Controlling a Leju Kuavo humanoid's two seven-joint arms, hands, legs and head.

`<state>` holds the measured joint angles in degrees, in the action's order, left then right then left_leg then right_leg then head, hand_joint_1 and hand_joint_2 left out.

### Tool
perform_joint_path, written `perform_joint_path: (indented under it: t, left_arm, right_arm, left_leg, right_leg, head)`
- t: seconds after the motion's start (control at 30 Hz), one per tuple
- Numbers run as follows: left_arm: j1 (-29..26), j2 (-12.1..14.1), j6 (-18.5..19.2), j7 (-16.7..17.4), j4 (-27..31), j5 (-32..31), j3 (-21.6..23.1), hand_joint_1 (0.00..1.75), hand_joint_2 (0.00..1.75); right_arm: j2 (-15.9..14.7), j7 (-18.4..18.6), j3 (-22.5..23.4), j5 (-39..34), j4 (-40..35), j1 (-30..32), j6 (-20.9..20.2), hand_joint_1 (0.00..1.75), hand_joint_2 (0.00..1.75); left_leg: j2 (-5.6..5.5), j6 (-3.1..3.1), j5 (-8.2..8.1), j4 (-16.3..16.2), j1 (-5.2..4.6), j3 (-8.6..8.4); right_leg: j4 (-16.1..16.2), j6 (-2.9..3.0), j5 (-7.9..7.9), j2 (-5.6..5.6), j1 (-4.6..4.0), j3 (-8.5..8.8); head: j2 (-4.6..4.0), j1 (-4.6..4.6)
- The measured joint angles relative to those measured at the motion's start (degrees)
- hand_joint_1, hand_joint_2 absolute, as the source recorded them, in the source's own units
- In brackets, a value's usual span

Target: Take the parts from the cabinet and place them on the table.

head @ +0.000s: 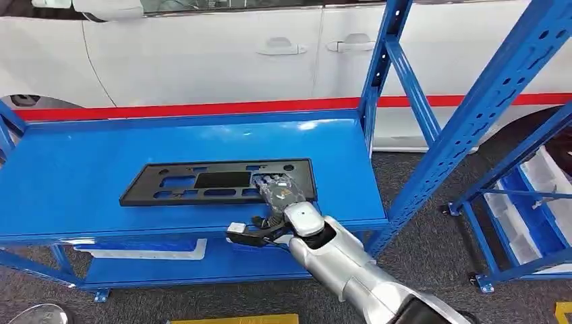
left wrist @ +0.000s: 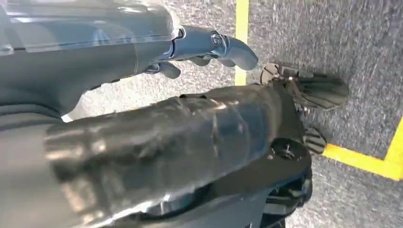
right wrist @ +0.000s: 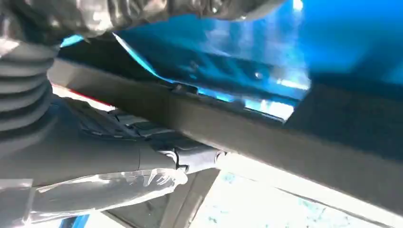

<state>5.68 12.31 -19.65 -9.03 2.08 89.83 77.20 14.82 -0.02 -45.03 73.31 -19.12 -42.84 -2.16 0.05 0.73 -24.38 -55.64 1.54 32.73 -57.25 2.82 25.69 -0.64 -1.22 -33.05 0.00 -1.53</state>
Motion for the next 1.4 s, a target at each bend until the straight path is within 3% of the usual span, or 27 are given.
perform_joint_path:
  t: [0.27,0.63,1.03,1.1,1.13,1.17,1.2,1.27,1.4]
  left_arm:
    - [-0.01,0.0,0.0,0.04,0.0,0.0,0.0,0.0,0.0]
    - [-0.01,0.04,0.24,0.09,0.0,-0.09,0.02,0.0,0.0]
    - [-0.01,0.48,2.14,0.63,0.0,0.02,0.42,0.0,0.0]
    - [0.07,-1.15,2.17,-0.35,-0.02,-0.52,0.48,0.0,0.0]
    - [0.49,-2.43,0.43,-0.66,-0.04,-1.12,0.7,0.0,0.0]
    - [1.23,-4.69,-2.07,-0.94,-0.07,-1.2,1.14,0.0,0.0]
    - [1.93,-6.94,-3.14,-1.22,0.17,-1.14,1.38,0.0,1.75]
    - [2.66,-9.58,-4.9,-1.68,0.13,-1.34,2.47,0.0,1.75]
    - [2.87,-10.19,-4.24,-3.06,-0.09,-1.16,3.28,0.0,1.75]
  right_arm:
    - [-0.31,0.13,0.02,0.07,0.0,0.08,0.2,1.75,1.75]
    - [-0.44,0.17,0.04,0.15,0.0,0.54,0.26,1.75,1.75]
    - [-1.31,1.09,0.04,2.95,0.0,1.75,4.54,1.75,1.75]
    - [-1.07,1.48,-0.02,6.48,-0.61,1.7,9.86,1.75,1.75]
    - [-0.52,2.32,-0.22,8.55,-1.62,1.28,12.18,1.75,1.75]
    - [0.23,2.97,-0.24,10.11,-3.86,0.42,11.98,1.75,1.75]
    - [0.83,3.06,-0.24,10.99,-6.52,-0.49,10.76,1.75,1.75]
    - [1.86,2.6,-0.26,11.95,-12.53,-2.36,7.33,1.75,1.75]
    - [1.7,1.62,-0.17,12.68,-22.44,-5.36,4.17,1.75,1.75]
  left_leg:
    - [-0.01,0.42,0.08,0.07,0.02,0.04]
    - [-0.01,0.42,0.07,0.01,-0.33,0.12]
    - [-0.03,0.41,0.07,-0.03,-0.33,0.15]
    - [-0.04,0.37,0.11,-0.06,-0.34,0.27]
    - [-0.04,0.26,0.18,-0.09,-0.37,0.43]
    - [-0.03,0.23,0.28,-0.1,-0.49,0.66]
    - [0.01,0.19,0.32,-0.16,-0.49,0.89]
    - [-0.03,0.23,0.36,-0.25,-0.45,0.98]
    - [-0.34,0.18,0.4,-0.34,-0.51,1.07]
  right_leg:
    - [-0.04,0.1,-0.04,0.02,-0.04,0.01]
    - [0.06,0.14,-0.09,0.03,0.31,0.0]
    - [0.06,0.14,-0.09,0.05,0.32,0.0]
    - [0.05,0.07,-0.18,0.06,0.34,-0.06]
    - [0.03,0.0,-0.26,0.07,0.39,-0.24]
    - [-0.04,-0.06,-0.39,0.06,0.5,-0.53]
    - [-0.12,-0.05,-0.42,0.02,0.49,-0.78]
    - [-0.13,-0.05,-0.48,-0.16,0.41,-0.92]
    - [-0.18,-0.19,-0.38,0.17,0.52,-0.94]
  head:
    - [0.0,0.02]
    - [0.0,0.02]
    - [0.0,0.02]
    - [0.0,0.02]
    - [0.0,0.0]
    - [0.0,0.0]
    - [0.0,-0.02]
    - [0.0,0.05]
    - [0.0,0.0]
